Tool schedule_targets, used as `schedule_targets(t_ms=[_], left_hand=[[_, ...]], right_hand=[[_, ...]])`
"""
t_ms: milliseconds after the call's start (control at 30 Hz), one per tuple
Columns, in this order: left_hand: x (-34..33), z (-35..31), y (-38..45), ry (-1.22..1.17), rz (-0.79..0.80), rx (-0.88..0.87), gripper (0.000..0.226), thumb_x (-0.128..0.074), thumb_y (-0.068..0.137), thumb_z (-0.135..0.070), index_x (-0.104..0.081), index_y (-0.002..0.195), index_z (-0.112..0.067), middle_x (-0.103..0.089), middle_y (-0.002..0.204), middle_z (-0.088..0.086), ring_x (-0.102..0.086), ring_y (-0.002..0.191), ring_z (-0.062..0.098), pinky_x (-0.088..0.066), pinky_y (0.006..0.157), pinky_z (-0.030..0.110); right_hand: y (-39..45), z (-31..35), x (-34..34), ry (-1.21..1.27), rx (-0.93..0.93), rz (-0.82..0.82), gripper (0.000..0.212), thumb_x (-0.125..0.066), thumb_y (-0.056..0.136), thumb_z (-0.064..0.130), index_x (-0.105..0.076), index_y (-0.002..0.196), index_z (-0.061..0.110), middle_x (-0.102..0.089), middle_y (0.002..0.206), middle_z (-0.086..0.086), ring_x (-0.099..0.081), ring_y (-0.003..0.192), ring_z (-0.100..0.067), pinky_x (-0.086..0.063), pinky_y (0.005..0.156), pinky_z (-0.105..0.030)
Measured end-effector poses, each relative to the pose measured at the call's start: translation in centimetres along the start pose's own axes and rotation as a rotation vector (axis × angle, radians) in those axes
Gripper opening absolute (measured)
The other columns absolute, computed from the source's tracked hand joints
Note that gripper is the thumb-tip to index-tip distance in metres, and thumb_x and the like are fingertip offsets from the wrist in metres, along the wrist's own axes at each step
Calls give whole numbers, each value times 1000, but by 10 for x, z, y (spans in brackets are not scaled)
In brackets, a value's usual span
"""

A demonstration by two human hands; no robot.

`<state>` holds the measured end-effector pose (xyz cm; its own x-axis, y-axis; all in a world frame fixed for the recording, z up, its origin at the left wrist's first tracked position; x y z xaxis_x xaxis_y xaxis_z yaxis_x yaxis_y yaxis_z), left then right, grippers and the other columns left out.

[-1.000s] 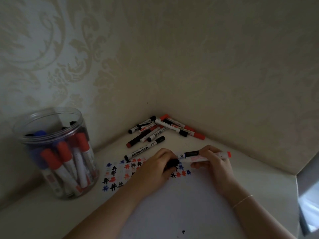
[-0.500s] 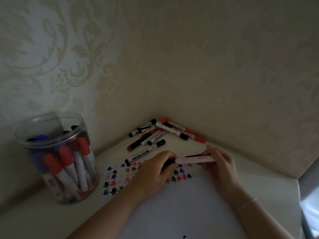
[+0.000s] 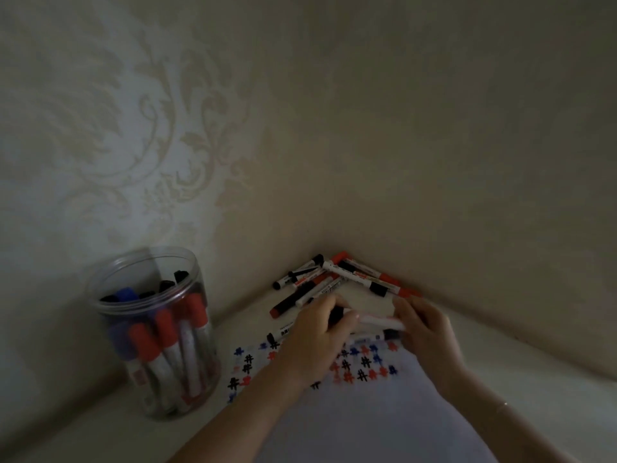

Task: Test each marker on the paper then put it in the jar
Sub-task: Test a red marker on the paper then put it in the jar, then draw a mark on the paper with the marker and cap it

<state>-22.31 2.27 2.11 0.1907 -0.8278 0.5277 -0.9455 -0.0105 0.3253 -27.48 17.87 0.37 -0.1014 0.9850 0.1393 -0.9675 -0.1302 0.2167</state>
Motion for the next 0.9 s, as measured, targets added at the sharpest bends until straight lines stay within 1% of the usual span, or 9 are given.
schedule_targets(t_ms=[133, 267, 333, 400, 467, 600, 733, 800, 900], left_hand=[[74, -40, 5, -51, -284, -30, 28, -66, 88, -30, -46, 104, -21, -63, 90, -4, -65, 74, 6, -57, 68, 25], [153, -84, -15, -21, -611, -167, 38, -74, 80, -17, -46, 106, -19, -64, 87, -12, -66, 76, -3, -53, 68, 12], [189, -107, -30, 72, -722, -254, 35, -71, 84, -15, -46, 108, -20, -61, 89, -16, -63, 80, -9, -50, 66, 7], [223, -122, -44, 160, -801, -300, 29, -65, 89, -16, -47, 111, -21, -58, 90, -20, -61, 82, -12, -47, 66, 5], [253, -127, -54, 234, -841, -290, 27, -60, 93, -20, -49, 118, -20, -57, 90, -22, -62, 82, -7, -49, 68, 9], [288, -128, -69, 378, -880, -247, 30, -51, 97, -23, -47, 126, -23, -54, 93, -20, -61, 83, 4, -54, 75, 30], [296, -122, -71, 432, -798, -200, 30, -50, 97, -24, -46, 127, -26, -55, 96, -14, -64, 82, 12, -52, 71, 26], [290, -115, -68, 451, -717, -178, 28, -53, 96, -23, -47, 123, -26, -54, 96, -20, -65, 81, 11, -55, 73, 31], [276, -96, -61, 455, -586, -109, 26, -58, 92, -23, -46, 114, -30, -59, 92, -17, -66, 76, 10, -58, 73, 40]], right_hand=[[21, 39, -37, 228, -60, 111, 25, -48, 98, 21, -50, 77, 7, -32, 54, -1, -29, 44, -12, -27, 47, -27], [31, 72, -103, 260, -88, 336, 40, -44, 98, 38, -56, 77, 6, -42, 52, -1, -38, 44, -12, -34, 47, -25], [33, 73, -126, -27, -57, 399, 38, -42, 99, 36, -61, 81, 9, -57, 62, -7, -51, 53, -16, -45, 53, -27], [27, 74, -148, -720, 227, 488, 22, -43, 97, 23, -60, 103, 11, -65, 94, -10, -58, 76, -20, -46, 66, -29], [7, 50, -175, -1267, 462, 680, 33, -47, 92, 17, -50, 125, 16, -54, 124, -6, -57, 103, -23, -44, 76, -30], [-18, 24, -202, -1605, 626, 779, 44, -49, 93, 11, -38, 136, 7, -45, 132, -13, -51, 115, -31, -43, 81, -38], [-16, 32, -218, -1512, 782, 728, 31, -47, 92, 7, -48, 123, 8, -52, 122, -11, -56, 106, -29, -38, 70, -33], [-14, 71, -215, -1269, 913, 552, 25, -58, 84, 15, -53, 109, 14, -56, 103, -4, -60, 81, -22, -34, 52, -23], [-3, 130, -192, -867, 829, 326, 18, -57, 85, 22, -43, 95, 17, -41, 85, 5, -43, 56, -18, -19, 42, -21]])
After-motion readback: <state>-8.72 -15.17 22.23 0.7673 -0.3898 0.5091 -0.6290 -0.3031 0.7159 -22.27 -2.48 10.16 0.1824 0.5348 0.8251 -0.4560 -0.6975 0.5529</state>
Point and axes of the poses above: each hand's wrist, its own y-axis towards the middle knuckle, its own x-axis out of the back of the hand, z = x × y, the point moved 10 cm from there along y, towards the middle knuckle
